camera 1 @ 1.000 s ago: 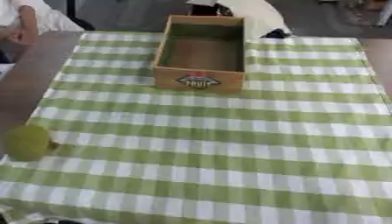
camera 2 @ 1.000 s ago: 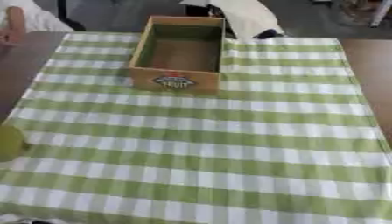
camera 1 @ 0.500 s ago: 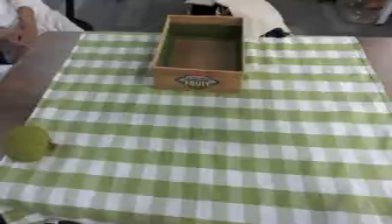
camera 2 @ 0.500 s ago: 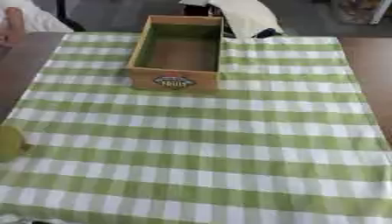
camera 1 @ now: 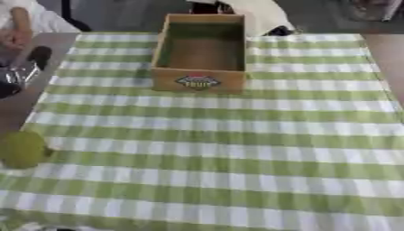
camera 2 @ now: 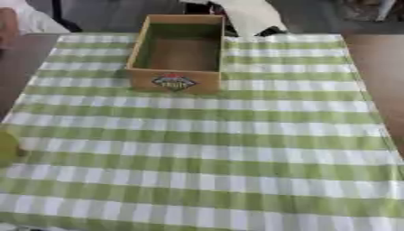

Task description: Pick up objects on the table and place them in the box.

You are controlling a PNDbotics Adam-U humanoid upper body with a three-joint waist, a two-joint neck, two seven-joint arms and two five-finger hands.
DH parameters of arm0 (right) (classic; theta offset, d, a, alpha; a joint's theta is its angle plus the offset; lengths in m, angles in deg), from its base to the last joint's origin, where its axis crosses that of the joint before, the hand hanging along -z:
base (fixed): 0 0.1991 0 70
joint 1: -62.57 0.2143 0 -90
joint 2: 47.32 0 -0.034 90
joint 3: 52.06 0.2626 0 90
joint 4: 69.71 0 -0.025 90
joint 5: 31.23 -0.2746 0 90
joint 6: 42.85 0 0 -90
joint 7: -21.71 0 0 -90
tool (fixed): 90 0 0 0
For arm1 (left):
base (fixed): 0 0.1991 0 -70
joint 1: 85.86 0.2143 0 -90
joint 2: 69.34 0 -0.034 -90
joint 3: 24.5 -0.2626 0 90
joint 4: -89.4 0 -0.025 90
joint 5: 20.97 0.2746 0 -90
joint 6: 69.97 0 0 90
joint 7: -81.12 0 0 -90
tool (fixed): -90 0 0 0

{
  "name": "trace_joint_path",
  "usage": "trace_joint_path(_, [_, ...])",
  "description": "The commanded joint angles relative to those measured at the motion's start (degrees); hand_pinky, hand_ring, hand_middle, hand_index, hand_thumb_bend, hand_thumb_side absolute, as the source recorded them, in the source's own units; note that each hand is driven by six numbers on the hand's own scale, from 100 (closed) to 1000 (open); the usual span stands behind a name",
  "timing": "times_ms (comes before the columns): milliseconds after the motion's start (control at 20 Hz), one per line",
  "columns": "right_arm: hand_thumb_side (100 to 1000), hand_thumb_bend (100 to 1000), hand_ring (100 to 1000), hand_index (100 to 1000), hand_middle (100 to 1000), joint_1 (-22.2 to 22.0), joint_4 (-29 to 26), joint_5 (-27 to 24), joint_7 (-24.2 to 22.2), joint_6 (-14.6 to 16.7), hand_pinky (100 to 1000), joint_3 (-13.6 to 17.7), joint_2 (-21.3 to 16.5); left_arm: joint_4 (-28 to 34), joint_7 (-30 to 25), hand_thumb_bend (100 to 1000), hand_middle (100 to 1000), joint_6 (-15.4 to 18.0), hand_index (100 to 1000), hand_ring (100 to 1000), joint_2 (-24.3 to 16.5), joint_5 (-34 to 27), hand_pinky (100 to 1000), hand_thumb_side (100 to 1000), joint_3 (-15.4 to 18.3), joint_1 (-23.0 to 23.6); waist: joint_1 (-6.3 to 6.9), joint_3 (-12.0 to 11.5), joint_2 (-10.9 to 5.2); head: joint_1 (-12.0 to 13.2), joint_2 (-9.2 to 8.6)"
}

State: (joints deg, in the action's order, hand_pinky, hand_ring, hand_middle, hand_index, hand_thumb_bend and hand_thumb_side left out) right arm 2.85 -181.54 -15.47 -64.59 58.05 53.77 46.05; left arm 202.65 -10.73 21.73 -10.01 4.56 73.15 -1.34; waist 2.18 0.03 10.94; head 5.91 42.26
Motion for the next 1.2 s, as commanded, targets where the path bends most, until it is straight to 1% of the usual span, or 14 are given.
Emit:
trace_joint_path(50, [622, 100, 796, 868, 700, 1.0, -0.3, -0.3, -0.3, 0.2, 920, -0.2, -0.9, -1.8, -5.7, 456, 885, -1.6, 943, 1000, -4.5, 2.7, 952, 436, 0.2, -0.5, 0.09, 0.0, -0.77, 0.1, -0.07])
trace_joint_path(100, [622, 100, 796, 868, 699, 1.0, -0.3, -0.3, -0.3, 0.2, 919, -0.2, -0.9, -3.0, -6.8, 472, 885, -2.1, 943, 1000, -5.0, 3.2, 956, 403, 0.2, -0.8, 0.11, 0.1, -0.80, 0.1, -0.06])
trace_joint_path(250, [622, 100, 795, 868, 698, 1.0, -0.2, -0.3, -0.4, 0.2, 920, -0.3, -0.8, -8.1, -9.7, 488, 888, -3.1, 946, 1000, -6.4, 4.4, 962, 378, -0.2, -2.0, 0.14, 0.3, -0.92, 0.4, -0.11])
trace_joint_path(400, [622, 100, 795, 868, 698, 1.0, -0.2, -0.4, -0.4, 0.2, 919, -0.3, -0.8, -13.1, -11.8, 494, 895, -2.8, 951, 1000, -7.1, 4.5, 966, 340, -0.7, -3.6, 0.13, 0.5, -1.01, 0.6, -0.16])
trace_joint_path(550, [622, 100, 795, 868, 697, 1.0, -0.2, -0.4, -0.5, 0.3, 919, -0.4, -0.8, -17.0, -13.7, 506, 898, -1.6, 955, 1000, -7.5, 3.5, 968, 318, -1.5, -5.0, 0.11, 0.6, -1.06, 0.7, -0.17])
trace_joint_path(750, [622, 100, 795, 868, 696, 0.9, -0.1, -0.6, -0.5, 0.3, 920, -0.4, -0.8, -20.6, -16.3, 527, 904, 0.5, 958, 1000, -7.8, 2.3, 974, 320, -2.4, -6.3, 0.10, 0.8, -1.10, 0.8, -0.44])
trace_joint_path(1000, [620, 100, 795, 868, 695, 0.9, 0.0, -0.7, -0.6, 0.3, 920, -0.4, -0.7, -22.3, -19.1, 548, 913, 3.0, 962, 1000, -7.9, 2.1, 986, 315, -3.0, -6.7, 0.13, 0.9, -1.05, 1.8, -0.83])
trace_joint_path(1100, [620, 100, 795, 867, 695, 0.8, 0.0, -0.7, -0.6, 0.3, 920, -0.4, -0.7, -22.6, -20.8, 556, 921, 3.9, 968, 1000, -7.9, 1.7, 992, 331, -3.3, -6.6, 0.15, 0.9, -1.03, 2.1, -0.94])
trace_joint_path(1200, [620, 100, 795, 868, 695, 0.8, 0.0, -0.8, -0.6, 0.3, 920, -0.3, -0.7, -23.1, -23.3, 566, 924, 4.8, 969, 1000, -8.1, 0.9, 995, 375, -3.3, -6.4, 0.20, 0.9, -1.02, 2.2, -1.00])
